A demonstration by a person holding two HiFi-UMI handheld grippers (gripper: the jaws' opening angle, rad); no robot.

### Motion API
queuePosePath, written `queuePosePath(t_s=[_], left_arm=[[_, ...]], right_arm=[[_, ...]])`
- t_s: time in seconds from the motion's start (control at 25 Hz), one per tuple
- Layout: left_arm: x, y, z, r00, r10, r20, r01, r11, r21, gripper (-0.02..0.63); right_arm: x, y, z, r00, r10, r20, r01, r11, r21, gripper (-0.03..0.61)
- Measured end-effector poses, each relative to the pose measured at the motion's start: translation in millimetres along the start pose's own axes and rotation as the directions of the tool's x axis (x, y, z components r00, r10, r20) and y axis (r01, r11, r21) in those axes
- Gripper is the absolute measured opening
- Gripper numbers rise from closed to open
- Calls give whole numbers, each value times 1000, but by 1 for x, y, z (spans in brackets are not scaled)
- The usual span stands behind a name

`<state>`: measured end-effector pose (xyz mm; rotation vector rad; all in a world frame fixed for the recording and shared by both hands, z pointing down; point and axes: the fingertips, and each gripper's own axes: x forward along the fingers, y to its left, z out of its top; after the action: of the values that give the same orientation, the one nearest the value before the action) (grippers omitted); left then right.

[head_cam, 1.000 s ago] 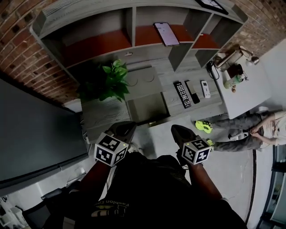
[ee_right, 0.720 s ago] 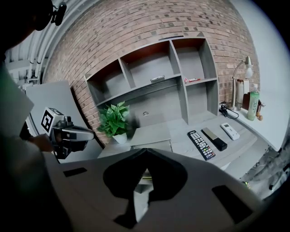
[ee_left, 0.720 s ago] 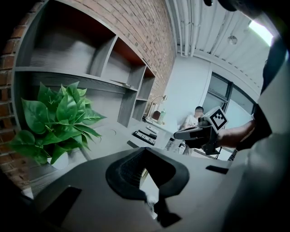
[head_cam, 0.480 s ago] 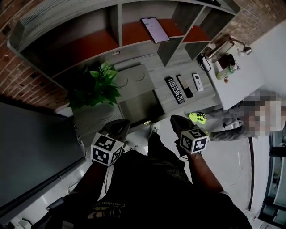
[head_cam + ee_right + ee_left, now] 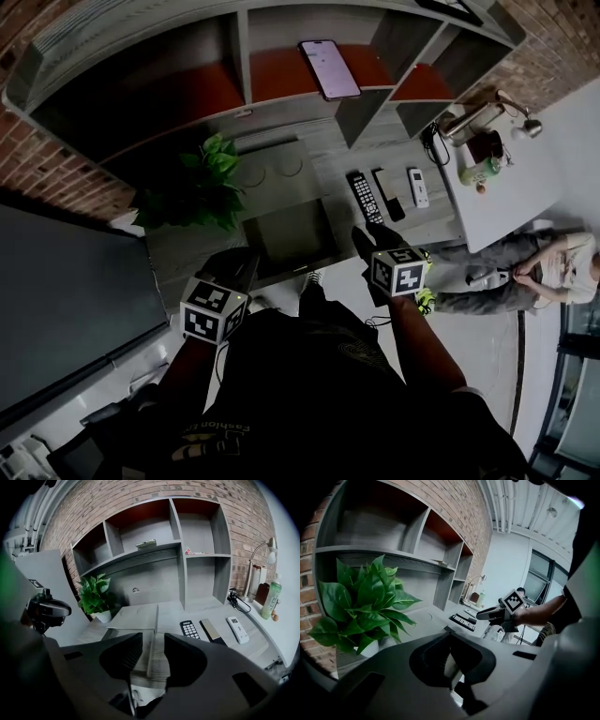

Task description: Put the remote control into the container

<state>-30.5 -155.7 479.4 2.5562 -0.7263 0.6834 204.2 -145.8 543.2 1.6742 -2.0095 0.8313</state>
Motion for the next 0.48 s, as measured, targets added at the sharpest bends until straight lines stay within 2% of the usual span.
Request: queuePosePath(t_s=[0.2, 0.48], left_arm=[[22, 9, 8, 999, 43, -18, -43, 999, -32, 6], [52, 15, 2, 994, 76, -81, -80, 996, -48, 6]], right_arm=[[31, -45, 2, 999, -32, -41, 32, 999, -16, 191], [68, -80, -16, 987, -53, -152, 45, 998, -52, 199]])
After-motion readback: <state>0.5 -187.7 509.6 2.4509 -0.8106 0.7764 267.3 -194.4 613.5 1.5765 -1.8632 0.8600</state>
